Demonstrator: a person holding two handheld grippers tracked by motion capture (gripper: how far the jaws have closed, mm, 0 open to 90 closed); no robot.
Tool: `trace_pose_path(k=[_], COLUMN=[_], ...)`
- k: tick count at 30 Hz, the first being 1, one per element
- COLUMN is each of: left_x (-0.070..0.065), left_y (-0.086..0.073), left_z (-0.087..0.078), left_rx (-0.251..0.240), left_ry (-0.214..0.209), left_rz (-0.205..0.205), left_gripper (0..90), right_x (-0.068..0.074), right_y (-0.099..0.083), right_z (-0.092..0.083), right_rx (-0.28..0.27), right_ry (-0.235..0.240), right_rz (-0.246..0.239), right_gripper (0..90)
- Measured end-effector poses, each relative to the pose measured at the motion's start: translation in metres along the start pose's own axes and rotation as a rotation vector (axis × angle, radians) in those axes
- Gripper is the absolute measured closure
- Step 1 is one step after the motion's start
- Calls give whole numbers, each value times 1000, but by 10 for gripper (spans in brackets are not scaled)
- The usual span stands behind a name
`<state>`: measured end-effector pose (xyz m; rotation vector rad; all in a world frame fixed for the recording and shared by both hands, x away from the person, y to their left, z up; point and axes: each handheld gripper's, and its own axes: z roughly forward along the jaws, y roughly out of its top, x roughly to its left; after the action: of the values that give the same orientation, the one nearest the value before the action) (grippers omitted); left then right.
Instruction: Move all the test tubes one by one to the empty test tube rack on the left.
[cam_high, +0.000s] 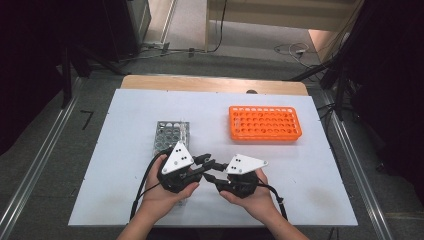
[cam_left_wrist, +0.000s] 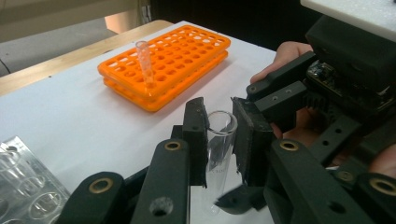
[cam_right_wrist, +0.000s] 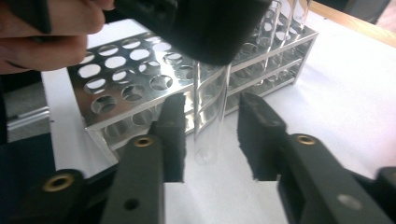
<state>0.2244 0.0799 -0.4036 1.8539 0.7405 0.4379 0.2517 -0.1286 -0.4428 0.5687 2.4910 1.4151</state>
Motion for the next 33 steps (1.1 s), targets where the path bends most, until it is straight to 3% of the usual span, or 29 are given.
trace_pose_path(k=[9,11,16,23,33], left_x=[16,21,38,59,74], left_y=[7,8,10,12,7], left_z=[-8,-10,-16,-22,-15], left_rx=[-30,-37,-53,-74,-79], left_ry=[49,61,102,160,223], left_rz=[-22,-25,-41,-66,-76], left_gripper=[747,747,747,747,748], right_x=[-17,-23,-39,-56,-72], right_y=[-5,-8,-14,-24,-45], right_z=[-11,-14,-25,-44,-70], right_rx=[-20,-9,-9,-13,-3], right_ry=[-9,-35,-39,-98,-146], right_rz=[50,60,102,139,172], right_gripper=[101,4,0,0,0])
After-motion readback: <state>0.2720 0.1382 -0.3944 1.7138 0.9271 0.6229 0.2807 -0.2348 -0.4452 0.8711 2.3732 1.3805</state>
